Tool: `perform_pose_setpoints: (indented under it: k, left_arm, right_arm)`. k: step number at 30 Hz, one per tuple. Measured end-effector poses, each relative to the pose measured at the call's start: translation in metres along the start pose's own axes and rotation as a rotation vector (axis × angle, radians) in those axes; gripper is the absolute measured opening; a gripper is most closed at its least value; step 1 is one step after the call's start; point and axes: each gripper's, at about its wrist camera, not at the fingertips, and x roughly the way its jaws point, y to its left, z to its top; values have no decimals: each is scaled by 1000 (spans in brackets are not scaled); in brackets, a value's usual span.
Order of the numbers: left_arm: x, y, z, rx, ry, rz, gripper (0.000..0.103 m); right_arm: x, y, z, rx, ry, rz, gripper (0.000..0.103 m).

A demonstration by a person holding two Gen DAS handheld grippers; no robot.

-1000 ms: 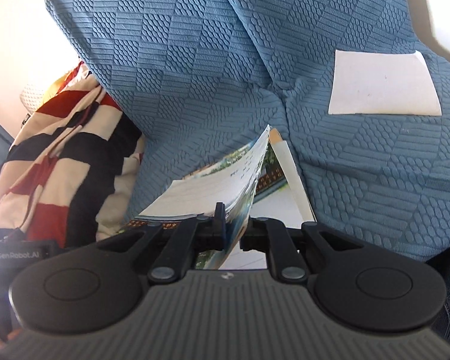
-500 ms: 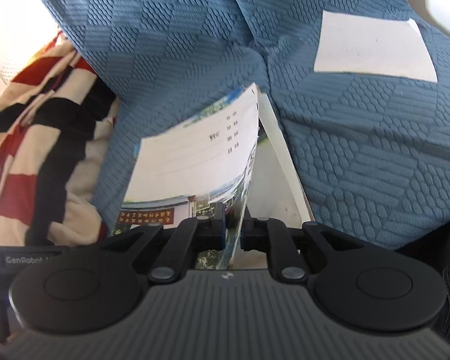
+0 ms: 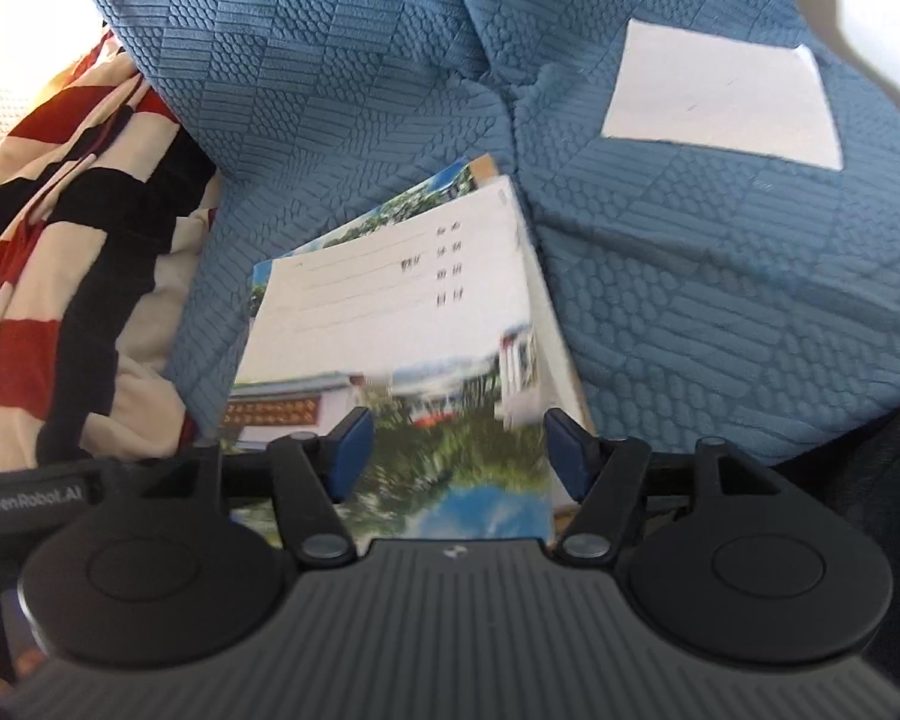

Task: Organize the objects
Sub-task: 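Lower the postcard onto the stack and open both grippers, then raise both open grippers away from the book stack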

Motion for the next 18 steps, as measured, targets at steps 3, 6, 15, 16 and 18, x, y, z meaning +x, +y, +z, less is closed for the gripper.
perform_pose_setpoints:
  k: [3,6,15,16,18]
  left_arm:
    - [-12,-8,-1,33,-25,25,61]
    - [-27,-18,-2,74,-69,41,68]
    - [-66,-55,-5,163,-160,5,71]
    - [-71,-60,-7,173,-169,0,71]
    - [-78,-70,-10,192,-183,-11,71]
  right_arm:
    - [-17,-2,3,9,-23,6,64]
    - [-36,-3,8,6,-65,16,64]
    - [-103,8,26,-72,-266,29,64]
    - [-110,8,27,-78,-279,31,64]
    - [-122,8,28,-88,-297,41,64]
